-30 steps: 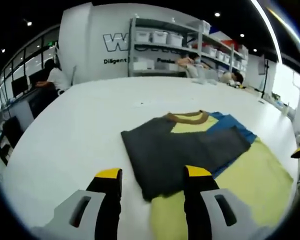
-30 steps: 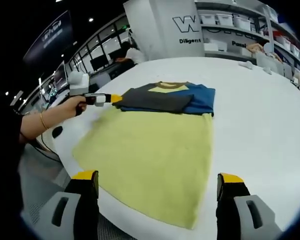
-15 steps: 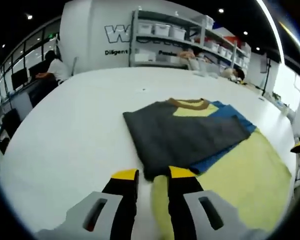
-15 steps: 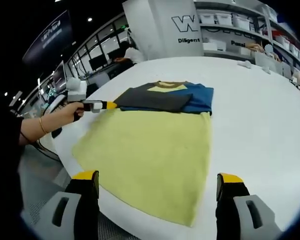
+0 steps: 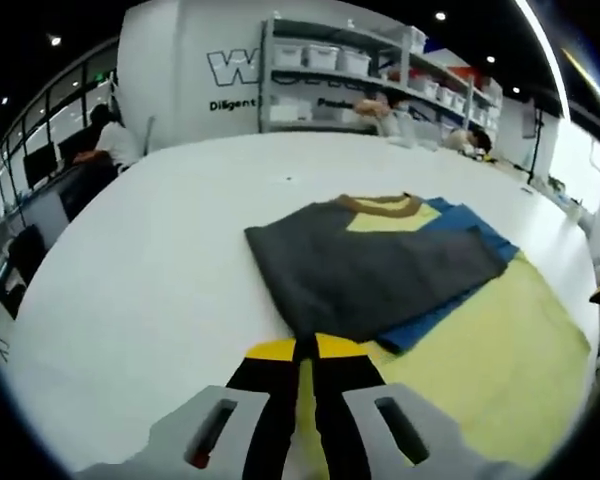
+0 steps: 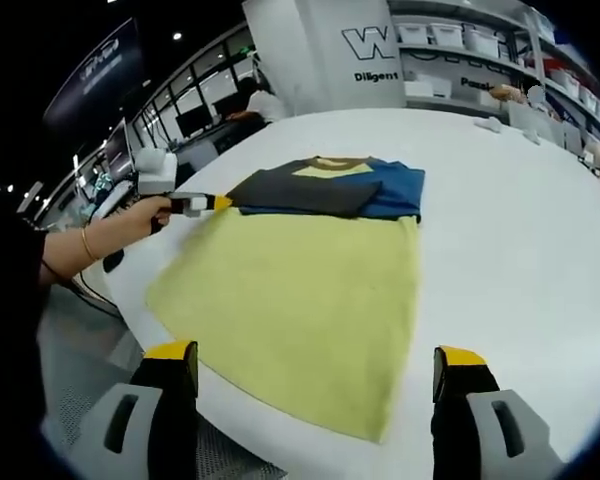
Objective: Fold the garment on the visible template until the final outline fits inside the template.
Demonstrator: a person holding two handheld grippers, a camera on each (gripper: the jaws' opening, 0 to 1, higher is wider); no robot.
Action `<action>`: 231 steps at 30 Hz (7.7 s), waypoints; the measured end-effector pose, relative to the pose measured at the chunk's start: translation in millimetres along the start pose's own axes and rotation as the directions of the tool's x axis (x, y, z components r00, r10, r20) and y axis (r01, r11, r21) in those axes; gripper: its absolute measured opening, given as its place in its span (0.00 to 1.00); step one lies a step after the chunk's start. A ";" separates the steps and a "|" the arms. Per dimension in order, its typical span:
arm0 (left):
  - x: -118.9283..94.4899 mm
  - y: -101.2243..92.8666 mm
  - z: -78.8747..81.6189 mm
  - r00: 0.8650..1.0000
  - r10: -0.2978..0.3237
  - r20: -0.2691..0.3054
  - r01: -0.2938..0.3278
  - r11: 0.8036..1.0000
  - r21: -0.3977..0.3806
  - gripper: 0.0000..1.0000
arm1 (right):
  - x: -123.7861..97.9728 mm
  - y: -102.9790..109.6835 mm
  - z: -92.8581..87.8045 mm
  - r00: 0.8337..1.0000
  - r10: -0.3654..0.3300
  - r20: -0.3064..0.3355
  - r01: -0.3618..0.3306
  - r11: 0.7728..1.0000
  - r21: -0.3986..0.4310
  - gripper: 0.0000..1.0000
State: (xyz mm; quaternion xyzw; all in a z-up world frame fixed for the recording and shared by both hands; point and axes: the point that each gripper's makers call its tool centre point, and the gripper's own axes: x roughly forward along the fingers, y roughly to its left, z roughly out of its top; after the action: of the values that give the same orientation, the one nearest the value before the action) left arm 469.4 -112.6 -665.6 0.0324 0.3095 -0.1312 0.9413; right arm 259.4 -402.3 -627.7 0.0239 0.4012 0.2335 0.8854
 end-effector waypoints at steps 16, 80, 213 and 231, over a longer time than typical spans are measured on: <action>-10.0 28.9 -5.8 0.998 0.055 -0.016 -0.056 0.998 -0.016 0.02 | 10.9 15.8 0.5 0.999 0.035 -0.008 -0.035 0.999 -0.018 0.97; -142.4 -8.7 -72.4 0.988 -0.072 -0.140 0.074 0.997 0.009 0.94 | 7.2 39.0 -12.5 0.997 0.075 -0.010 -0.075 0.996 -0.040 0.99; -218.0 -19.7 -177.2 0.835 -0.107 -0.540 0.118 0.993 -0.015 0.06 | -12.9 16.9 -93.2 0.934 -0.064 -0.351 0.032 0.995 -0.095 0.00; -225.2 -23.6 -182.5 0.829 -0.104 -0.550 0.107 0.994 -0.028 0.06 | -19.0 19.5 -98.7 0.922 -0.052 -0.384 0.024 0.997 -0.078 0.00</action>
State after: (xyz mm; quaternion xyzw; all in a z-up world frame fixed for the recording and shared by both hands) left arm 184.0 -58.3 -679.2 0.0537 0.5680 -0.1686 0.8038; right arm 169.7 -407.5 -676.8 -0.0621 0.5595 0.2307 0.7937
